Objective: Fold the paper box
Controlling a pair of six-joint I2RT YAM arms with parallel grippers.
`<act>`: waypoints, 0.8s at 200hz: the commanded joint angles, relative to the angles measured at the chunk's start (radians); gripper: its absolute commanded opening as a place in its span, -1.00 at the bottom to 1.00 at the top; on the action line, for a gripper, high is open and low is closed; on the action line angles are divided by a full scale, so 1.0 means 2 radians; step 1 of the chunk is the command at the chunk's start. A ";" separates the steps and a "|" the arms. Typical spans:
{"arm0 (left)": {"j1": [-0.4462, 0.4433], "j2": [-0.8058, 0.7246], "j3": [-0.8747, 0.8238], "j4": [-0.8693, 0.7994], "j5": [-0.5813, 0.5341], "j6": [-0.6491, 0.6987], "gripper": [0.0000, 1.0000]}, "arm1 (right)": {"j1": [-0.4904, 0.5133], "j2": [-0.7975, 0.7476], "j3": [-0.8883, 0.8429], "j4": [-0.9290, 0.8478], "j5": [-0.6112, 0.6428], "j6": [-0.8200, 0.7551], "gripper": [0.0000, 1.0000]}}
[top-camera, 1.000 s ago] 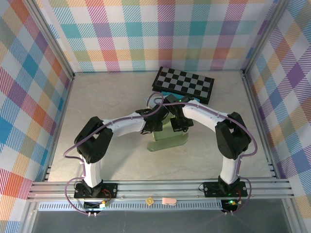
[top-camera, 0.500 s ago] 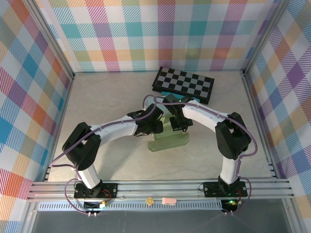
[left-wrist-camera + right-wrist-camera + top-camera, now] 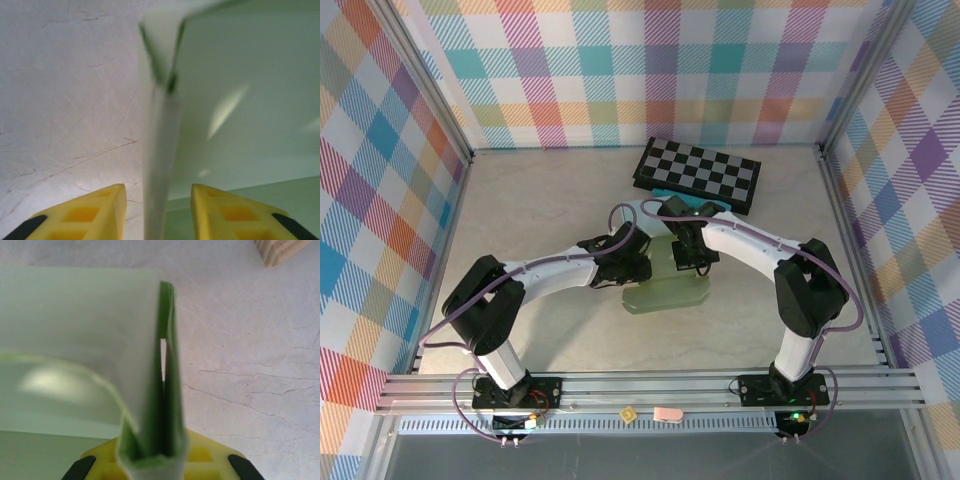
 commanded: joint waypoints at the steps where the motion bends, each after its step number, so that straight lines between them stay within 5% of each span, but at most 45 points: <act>1: 0.004 0.009 0.001 0.008 -0.004 0.000 -0.33 | 0.003 -0.014 -0.006 0.001 0.006 0.010 -1.00; 113: -0.024 0.052 0.037 -0.052 -0.073 0.019 -1.00 | 0.005 -0.015 0.001 -0.003 0.004 0.008 -1.00; 160: -0.039 0.061 0.055 -0.075 -0.097 0.012 -1.00 | 0.007 -0.015 0.002 -0.005 0.006 0.008 -1.00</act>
